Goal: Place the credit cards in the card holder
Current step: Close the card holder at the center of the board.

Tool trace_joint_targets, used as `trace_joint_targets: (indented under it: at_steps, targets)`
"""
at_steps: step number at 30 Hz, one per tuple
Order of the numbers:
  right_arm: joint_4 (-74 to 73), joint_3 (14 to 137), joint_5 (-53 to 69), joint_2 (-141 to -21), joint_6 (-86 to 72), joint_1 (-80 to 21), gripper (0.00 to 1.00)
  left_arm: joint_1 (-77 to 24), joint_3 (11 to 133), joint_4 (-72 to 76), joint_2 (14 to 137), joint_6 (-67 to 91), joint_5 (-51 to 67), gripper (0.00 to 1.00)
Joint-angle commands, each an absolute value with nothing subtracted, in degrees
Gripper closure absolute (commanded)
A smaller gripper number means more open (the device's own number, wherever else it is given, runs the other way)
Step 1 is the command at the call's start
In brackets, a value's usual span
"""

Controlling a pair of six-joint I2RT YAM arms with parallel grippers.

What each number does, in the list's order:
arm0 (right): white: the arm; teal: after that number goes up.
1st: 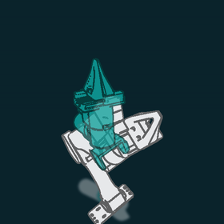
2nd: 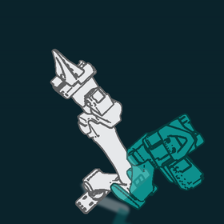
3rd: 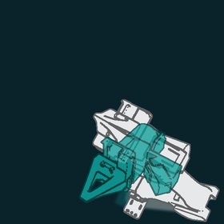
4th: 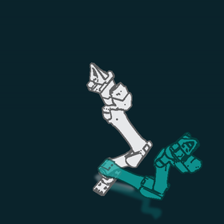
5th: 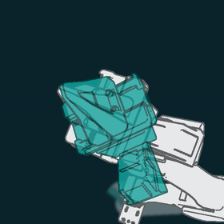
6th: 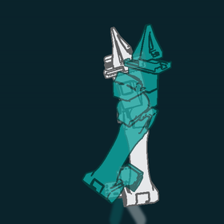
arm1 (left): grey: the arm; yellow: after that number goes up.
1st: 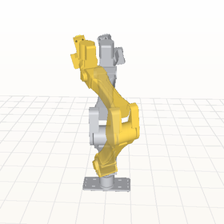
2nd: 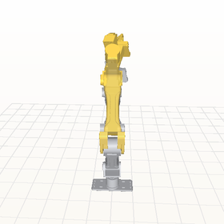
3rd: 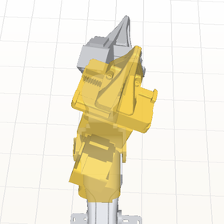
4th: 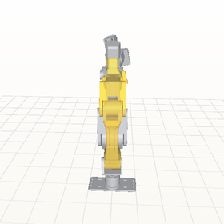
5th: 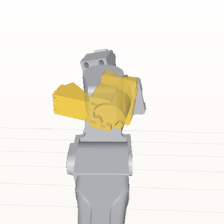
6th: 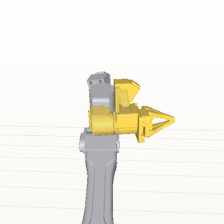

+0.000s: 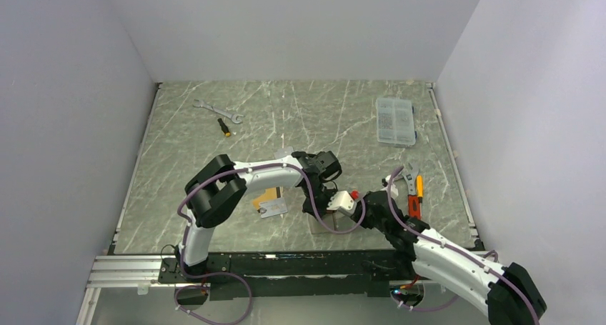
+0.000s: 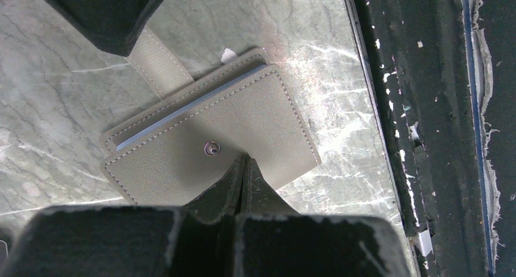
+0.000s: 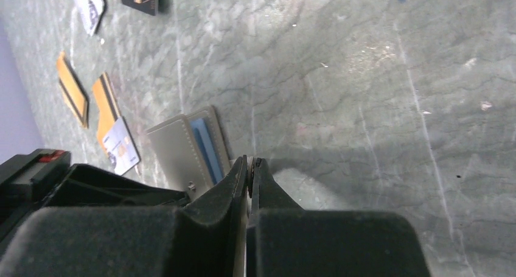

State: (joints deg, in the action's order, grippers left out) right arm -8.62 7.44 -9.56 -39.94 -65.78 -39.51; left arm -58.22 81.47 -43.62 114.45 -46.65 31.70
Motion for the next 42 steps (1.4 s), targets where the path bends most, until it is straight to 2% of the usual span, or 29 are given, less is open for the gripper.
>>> trace_joint_targets:
  at_steps: [1,20,26,32,38,42]
  targets:
    - [-7.3,9.2,-7.7,-36.5,-64.2,-39.1,1.0,-58.8,79.6,-43.9,114.9,-47.1,27.8,1.0]
    - [-8.2,8.2,-2.8,-38.5,-64.2,-39.3,1.0,-59.6,71.9,-44.5,102.4,-44.9,34.0,1.0]
    - [-9.6,8.1,-3.7,-37.2,-66.0,-39.7,1.0,-62.6,67.8,-37.9,101.9,-43.5,31.5,1.0]
    - [-10.2,9.9,-3.0,-39.3,-65.1,-39.7,1.0,-64.0,64.6,-30.4,100.7,-43.1,23.7,1.0]
    - [-10.7,11.1,-2.2,-39.4,-64.1,-39.8,1.0,-66.8,63.5,-30.1,99.6,-43.2,19.3,0.99]
    - [-12.0,12.1,-2.3,-40.3,-63.6,-39.8,1.0,-67.0,64.9,-32.0,98.9,-42.9,20.4,0.98]
